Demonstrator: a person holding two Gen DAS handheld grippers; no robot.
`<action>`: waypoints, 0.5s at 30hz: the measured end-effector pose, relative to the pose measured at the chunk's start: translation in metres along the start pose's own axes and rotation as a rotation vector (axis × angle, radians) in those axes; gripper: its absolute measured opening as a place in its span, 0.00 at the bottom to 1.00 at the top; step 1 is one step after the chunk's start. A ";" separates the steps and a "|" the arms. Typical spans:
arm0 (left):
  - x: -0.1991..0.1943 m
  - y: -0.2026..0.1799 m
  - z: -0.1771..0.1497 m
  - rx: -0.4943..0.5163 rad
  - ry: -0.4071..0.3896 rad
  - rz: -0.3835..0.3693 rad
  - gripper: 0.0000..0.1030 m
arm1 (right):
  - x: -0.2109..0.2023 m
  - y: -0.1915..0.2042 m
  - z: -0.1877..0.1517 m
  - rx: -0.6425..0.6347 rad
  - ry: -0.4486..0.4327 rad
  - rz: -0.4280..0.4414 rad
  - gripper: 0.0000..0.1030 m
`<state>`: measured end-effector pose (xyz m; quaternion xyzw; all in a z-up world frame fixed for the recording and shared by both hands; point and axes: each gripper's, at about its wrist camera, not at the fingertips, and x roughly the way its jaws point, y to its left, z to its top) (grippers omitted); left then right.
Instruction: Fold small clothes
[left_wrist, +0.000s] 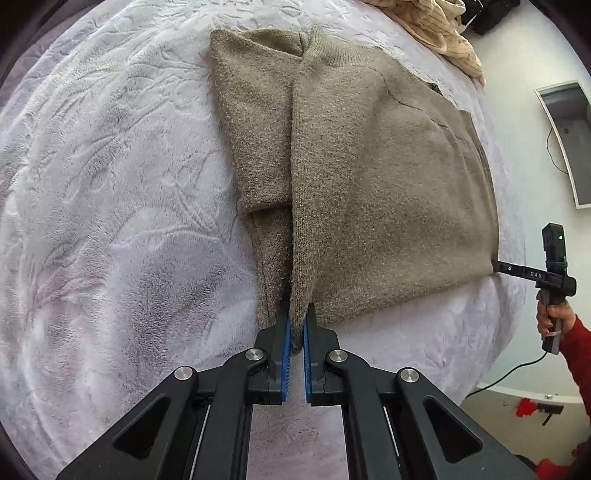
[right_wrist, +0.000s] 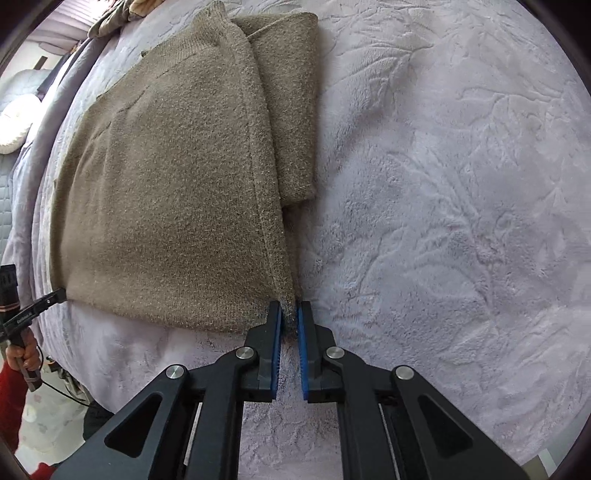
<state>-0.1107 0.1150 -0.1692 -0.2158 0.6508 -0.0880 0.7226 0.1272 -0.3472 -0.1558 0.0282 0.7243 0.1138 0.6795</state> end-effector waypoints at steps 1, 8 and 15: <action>-0.003 -0.001 -0.001 -0.001 -0.011 0.012 0.07 | -0.002 -0.002 -0.001 0.016 -0.001 -0.008 0.14; -0.046 -0.003 0.000 -0.035 -0.109 0.114 0.07 | -0.036 -0.001 -0.015 0.103 -0.116 -0.108 0.17; -0.034 -0.028 0.099 0.009 -0.169 0.064 0.07 | -0.027 0.042 0.010 0.029 -0.156 -0.018 0.17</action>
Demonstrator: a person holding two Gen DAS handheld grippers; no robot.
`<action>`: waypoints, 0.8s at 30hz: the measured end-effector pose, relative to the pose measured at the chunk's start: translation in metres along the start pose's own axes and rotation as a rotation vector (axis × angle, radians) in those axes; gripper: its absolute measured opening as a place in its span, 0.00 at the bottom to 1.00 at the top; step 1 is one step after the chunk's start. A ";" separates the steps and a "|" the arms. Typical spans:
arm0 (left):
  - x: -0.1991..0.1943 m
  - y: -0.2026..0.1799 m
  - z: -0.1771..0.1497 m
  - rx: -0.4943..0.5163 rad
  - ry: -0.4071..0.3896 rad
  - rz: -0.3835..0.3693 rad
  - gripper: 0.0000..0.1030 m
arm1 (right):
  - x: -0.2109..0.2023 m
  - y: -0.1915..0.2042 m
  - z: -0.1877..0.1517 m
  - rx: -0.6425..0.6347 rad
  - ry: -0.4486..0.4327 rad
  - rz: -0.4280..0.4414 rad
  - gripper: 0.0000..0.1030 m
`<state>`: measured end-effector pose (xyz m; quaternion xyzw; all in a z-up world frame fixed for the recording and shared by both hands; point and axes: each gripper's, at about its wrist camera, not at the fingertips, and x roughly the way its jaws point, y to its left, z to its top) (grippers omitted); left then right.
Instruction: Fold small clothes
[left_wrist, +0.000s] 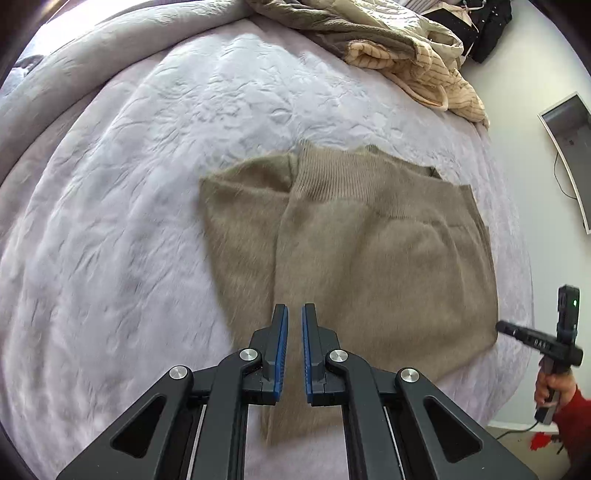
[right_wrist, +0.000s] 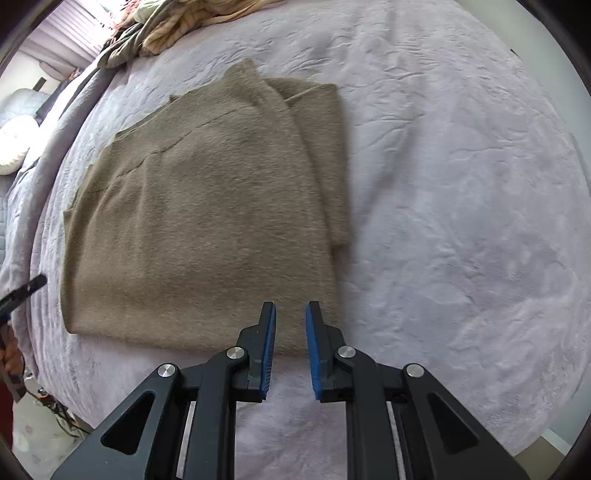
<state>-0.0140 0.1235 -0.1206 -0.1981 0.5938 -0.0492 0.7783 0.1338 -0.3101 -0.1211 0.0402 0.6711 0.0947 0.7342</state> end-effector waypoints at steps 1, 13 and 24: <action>0.010 -0.004 0.014 -0.004 0.009 0.001 0.07 | 0.010 0.008 0.001 -0.003 0.014 0.012 0.17; 0.058 -0.008 0.063 0.006 0.005 0.139 0.07 | 0.045 0.012 -0.015 0.036 0.058 0.098 0.18; 0.057 -0.005 0.064 -0.011 -0.043 0.127 0.97 | 0.044 0.011 -0.009 0.023 0.053 0.075 0.18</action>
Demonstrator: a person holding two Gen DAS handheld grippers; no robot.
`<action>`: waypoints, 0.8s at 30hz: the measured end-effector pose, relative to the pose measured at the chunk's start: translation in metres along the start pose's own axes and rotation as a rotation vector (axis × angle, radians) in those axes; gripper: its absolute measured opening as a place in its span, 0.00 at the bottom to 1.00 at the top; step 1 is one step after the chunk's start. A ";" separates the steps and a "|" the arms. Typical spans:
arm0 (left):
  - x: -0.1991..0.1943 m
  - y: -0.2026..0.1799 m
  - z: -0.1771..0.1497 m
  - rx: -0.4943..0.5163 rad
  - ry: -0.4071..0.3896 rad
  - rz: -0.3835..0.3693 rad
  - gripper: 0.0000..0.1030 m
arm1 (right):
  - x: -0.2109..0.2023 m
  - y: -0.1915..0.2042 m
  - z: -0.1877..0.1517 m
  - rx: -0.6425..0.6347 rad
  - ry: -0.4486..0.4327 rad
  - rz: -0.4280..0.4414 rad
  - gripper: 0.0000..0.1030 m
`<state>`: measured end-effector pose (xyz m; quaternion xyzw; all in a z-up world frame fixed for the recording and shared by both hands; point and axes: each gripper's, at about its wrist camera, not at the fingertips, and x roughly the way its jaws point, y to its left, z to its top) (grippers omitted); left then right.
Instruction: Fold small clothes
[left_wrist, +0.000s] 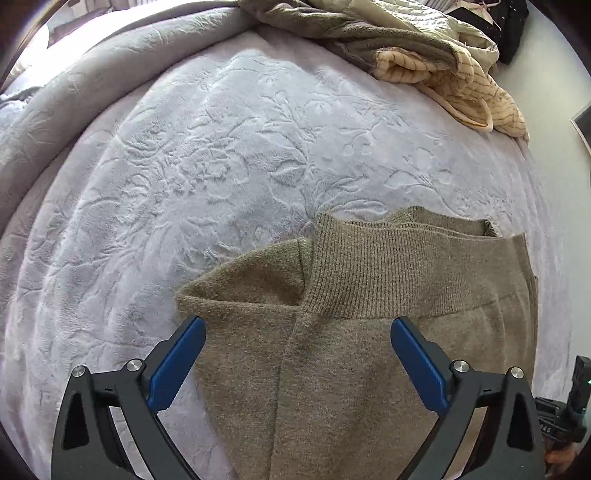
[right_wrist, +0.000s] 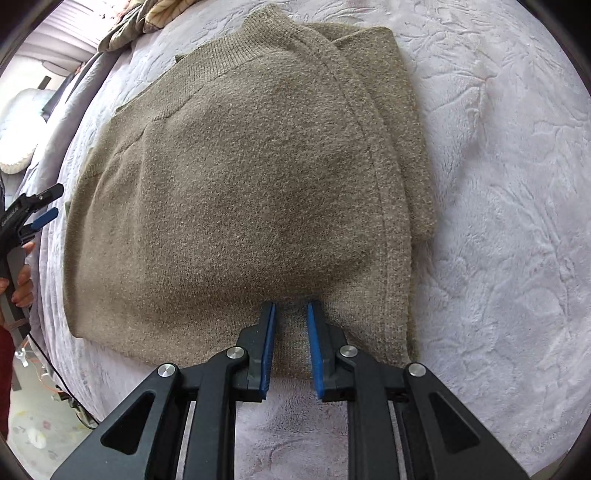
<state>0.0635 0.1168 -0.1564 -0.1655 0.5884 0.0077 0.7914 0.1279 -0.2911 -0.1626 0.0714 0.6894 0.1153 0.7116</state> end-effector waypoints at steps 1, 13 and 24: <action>0.000 -0.004 0.003 -0.015 0.007 -0.021 0.89 | 0.000 -0.001 0.000 0.001 -0.001 0.001 0.18; 0.013 0.008 0.008 -0.035 0.008 -0.066 0.09 | 0.003 0.011 -0.008 -0.039 -0.017 -0.019 0.18; -0.026 -0.006 -0.003 0.013 -0.061 0.004 0.12 | -0.025 0.019 0.005 -0.010 -0.081 0.013 0.19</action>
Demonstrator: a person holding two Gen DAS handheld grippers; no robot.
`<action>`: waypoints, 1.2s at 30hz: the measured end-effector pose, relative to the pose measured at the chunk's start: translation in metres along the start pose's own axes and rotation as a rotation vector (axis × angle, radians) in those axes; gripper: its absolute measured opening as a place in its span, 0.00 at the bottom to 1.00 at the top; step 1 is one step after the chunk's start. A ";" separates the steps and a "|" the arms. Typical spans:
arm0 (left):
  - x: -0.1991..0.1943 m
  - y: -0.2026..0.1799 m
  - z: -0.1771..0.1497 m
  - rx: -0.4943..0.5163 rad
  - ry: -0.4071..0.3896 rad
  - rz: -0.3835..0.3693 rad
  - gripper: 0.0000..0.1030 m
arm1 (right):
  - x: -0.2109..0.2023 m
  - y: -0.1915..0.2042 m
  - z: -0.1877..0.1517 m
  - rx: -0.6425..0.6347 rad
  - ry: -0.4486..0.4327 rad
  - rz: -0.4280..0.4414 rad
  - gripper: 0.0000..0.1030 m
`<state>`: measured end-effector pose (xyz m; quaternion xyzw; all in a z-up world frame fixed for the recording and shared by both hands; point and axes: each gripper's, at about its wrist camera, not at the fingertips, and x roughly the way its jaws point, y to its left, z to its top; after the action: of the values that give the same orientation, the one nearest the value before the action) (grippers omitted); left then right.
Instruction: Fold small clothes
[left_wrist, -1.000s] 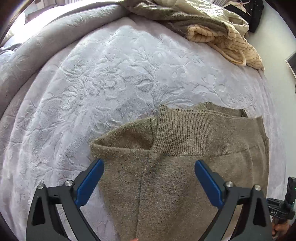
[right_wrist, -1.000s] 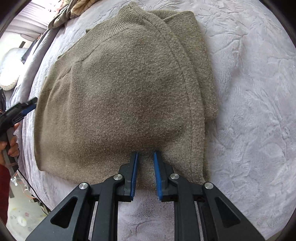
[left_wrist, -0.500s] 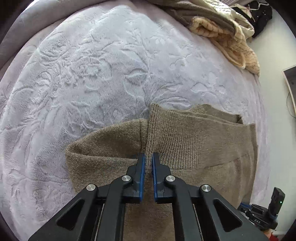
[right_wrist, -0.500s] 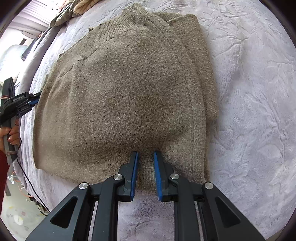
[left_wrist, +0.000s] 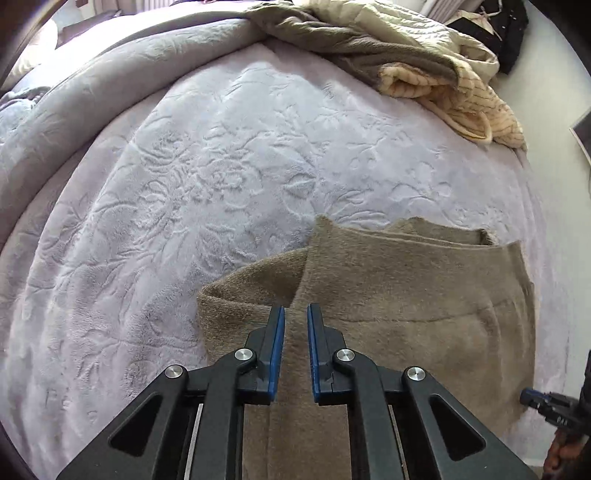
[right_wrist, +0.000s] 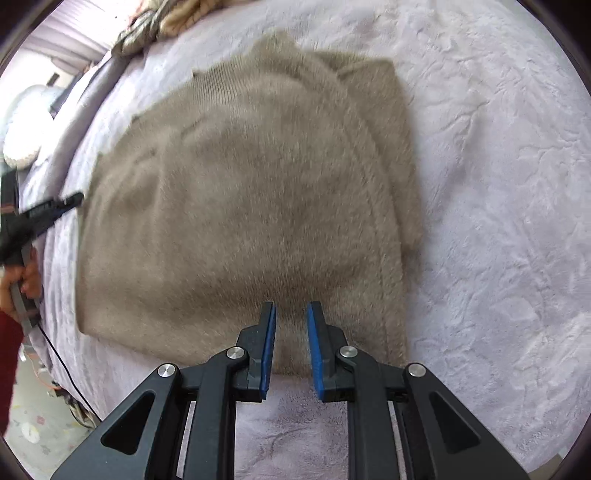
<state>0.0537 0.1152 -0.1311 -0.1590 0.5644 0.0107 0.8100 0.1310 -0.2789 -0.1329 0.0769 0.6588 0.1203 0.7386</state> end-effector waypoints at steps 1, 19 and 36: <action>-0.004 -0.001 0.000 0.004 -0.001 -0.022 0.12 | -0.004 -0.001 0.008 0.013 -0.023 0.015 0.19; -0.015 0.022 -0.054 -0.048 0.077 -0.030 0.12 | 0.007 -0.025 0.073 0.133 -0.107 -0.010 0.15; -0.021 0.014 -0.206 -0.103 0.193 -0.072 0.12 | 0.038 0.047 -0.043 -0.051 0.061 0.059 0.14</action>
<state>-0.1448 0.0766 -0.1799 -0.2209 0.6324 -0.0048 0.7425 0.0884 -0.2250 -0.1617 0.0736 0.6752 0.1612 0.7160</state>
